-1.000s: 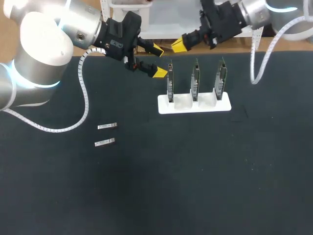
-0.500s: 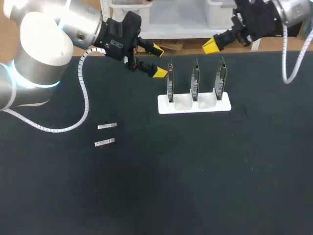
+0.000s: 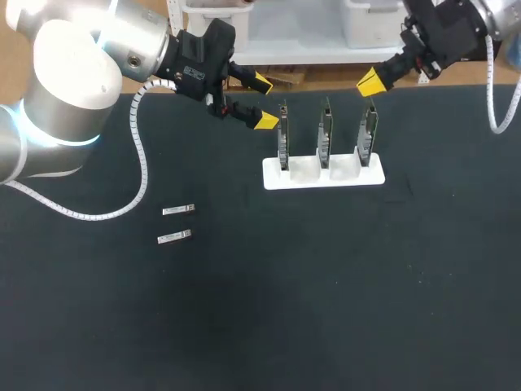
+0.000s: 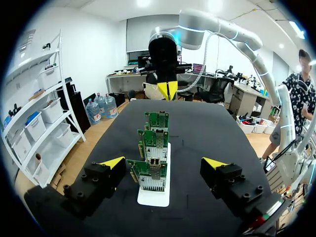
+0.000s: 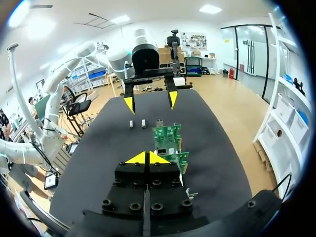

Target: Pick up the optical module with the left hand, and insert it into the network port with the right hand.

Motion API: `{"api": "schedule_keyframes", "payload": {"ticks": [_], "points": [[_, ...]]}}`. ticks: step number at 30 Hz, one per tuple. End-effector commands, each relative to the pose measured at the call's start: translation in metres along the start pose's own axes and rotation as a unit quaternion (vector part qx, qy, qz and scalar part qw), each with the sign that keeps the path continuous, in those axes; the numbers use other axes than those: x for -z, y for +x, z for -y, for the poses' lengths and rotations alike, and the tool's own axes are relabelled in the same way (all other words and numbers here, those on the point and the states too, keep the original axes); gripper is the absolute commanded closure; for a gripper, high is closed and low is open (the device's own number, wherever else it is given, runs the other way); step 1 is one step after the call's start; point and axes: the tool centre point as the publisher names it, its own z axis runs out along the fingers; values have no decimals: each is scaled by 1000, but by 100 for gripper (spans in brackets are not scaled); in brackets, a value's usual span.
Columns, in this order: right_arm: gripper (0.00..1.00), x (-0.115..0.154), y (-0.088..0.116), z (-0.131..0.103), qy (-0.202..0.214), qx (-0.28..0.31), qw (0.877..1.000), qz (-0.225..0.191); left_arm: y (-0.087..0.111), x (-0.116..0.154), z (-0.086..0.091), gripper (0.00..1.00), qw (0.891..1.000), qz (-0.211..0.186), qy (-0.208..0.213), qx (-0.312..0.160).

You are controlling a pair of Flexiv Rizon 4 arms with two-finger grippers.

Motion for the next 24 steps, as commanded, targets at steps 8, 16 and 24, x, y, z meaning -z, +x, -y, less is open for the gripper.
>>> {"api": "schedule_keyframes", "payload": {"ticks": [8, 16, 24], "points": [[100, -13, 3, 0, 15, 6, 1000, -14, -1, -1, -1, 0, 1000, -3, 1, 1], [100, -18, 3, 2, 12, 4, 1000, -18, -1, -1, -1, 0, 1000, -3, 1, 1], [100, -22, 5, 7, 14, 2, 1000, -24, -1, -1, -1, 0, 1000, -3, 1, 1]]}}
